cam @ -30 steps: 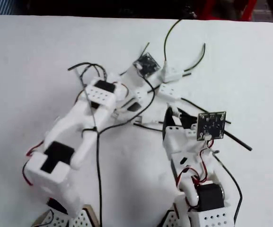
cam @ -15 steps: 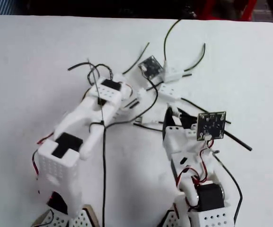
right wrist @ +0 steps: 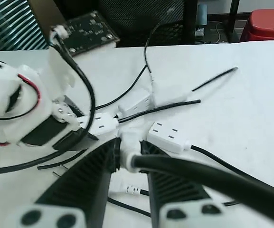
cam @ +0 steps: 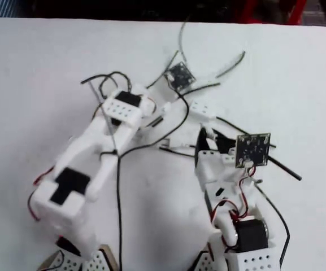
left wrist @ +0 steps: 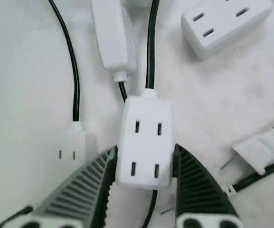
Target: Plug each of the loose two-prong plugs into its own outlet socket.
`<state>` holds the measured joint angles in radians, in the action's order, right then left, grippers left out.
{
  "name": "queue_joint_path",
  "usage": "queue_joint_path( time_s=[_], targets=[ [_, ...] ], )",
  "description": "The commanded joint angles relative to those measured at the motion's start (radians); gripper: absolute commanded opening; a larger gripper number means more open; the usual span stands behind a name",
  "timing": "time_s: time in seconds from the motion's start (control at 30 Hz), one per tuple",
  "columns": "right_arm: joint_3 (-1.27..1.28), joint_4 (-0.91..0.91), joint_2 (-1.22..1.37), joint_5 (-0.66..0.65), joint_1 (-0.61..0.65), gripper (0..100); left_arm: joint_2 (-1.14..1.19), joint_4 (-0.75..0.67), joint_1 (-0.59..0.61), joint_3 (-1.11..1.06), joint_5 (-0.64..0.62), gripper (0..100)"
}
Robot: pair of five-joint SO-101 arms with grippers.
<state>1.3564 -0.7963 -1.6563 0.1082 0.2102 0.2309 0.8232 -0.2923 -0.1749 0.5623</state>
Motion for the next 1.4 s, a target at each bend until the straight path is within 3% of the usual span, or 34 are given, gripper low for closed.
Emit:
queue_joint_path(
  time_s=[0.0, 0.5, 0.9, 1.03, 1.17, 1.37],
  targets=[
    [-0.009, 0.024, -0.015, 0.009, -0.045, 1.7, -0.203, 0.031, -0.008, -0.061, 0.008, 2],
    [-0.011, 0.024, -0.015, 0.034, -0.053, 1.7, -0.883, 0.044, 0.001, -0.706, -0.002, 2],
    [-0.011, 0.024, -0.012, 0.029, -0.048, 1.7, -1.142, 0.1, 0.001, -1.02, -0.052, 3],
    [-0.011, 0.015, -0.012, 0.028, -0.007, 1.7, -1.145, 0.101, 0.002, -1.073, -0.115, 15],
    [-0.009, 0.002, -0.01, 0.028, 0.021, 1.7, -1.148, 0.104, 0.099, -1.051, -0.23, 32],
    [-0.012, -0.022, 0.005, -0.037, 0.107, 1.7, -1.148, 0.126, 0.231, -0.982, -0.221, 32]
  ],
)
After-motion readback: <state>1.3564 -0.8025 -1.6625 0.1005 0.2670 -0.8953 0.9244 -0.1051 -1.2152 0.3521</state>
